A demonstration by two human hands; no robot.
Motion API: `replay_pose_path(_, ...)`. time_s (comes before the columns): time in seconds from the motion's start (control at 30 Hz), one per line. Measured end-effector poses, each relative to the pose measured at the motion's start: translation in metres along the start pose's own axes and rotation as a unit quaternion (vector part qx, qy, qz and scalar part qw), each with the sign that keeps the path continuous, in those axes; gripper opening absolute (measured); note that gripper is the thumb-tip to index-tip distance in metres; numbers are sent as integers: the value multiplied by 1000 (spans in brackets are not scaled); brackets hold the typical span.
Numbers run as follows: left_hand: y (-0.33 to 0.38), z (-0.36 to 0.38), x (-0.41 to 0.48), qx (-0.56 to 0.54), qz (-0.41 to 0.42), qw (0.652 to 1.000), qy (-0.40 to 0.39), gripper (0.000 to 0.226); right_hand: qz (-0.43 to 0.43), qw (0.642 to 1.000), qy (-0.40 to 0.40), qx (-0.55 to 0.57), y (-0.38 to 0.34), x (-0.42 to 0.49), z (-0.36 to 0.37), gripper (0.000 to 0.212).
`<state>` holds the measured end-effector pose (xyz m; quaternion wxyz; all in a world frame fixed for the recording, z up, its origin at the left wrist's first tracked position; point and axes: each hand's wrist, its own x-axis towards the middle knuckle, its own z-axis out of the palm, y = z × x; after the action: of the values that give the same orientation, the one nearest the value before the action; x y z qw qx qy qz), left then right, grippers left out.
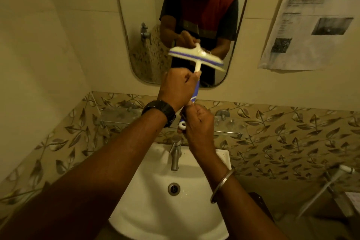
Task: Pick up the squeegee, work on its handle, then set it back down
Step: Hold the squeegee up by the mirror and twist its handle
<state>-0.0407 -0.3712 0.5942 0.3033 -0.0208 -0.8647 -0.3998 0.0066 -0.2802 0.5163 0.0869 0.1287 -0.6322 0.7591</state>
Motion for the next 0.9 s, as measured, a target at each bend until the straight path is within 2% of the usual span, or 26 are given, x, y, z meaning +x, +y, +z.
replay_pose_path(0.07,12,-11,14,-21,21,999,17,49,-43,999,4,-10,-14,11,5,43)
replay_pose_path(0.13,13,-16,22,-25,19,999,23,47,-48,999,10,-11,-17,18,13,43)
replay_pose_path(0.33,-36,-14,-4,-9,-43,999,15,51,13,999,-25,-40,22,-2,27,43)
replay_pose_path(0.43,-47,-19,-12,-11,-78,997,13,50,39,998,-38,-36,19,-11,34,41)
replay_pose_path(0.63,-12,-54,27,-70,-26,996,46,54,-47,998,-32,-41,-32,15,51,43)
replay_pose_path(0.77,-22,-58,33,-69,-44,996,40,54,-19,999,-31,-36,-28,17,61,44)
replay_pose_path(0.9,-52,-51,8,-46,-108,993,12,51,44,997,-38,-43,-4,-1,66,42)
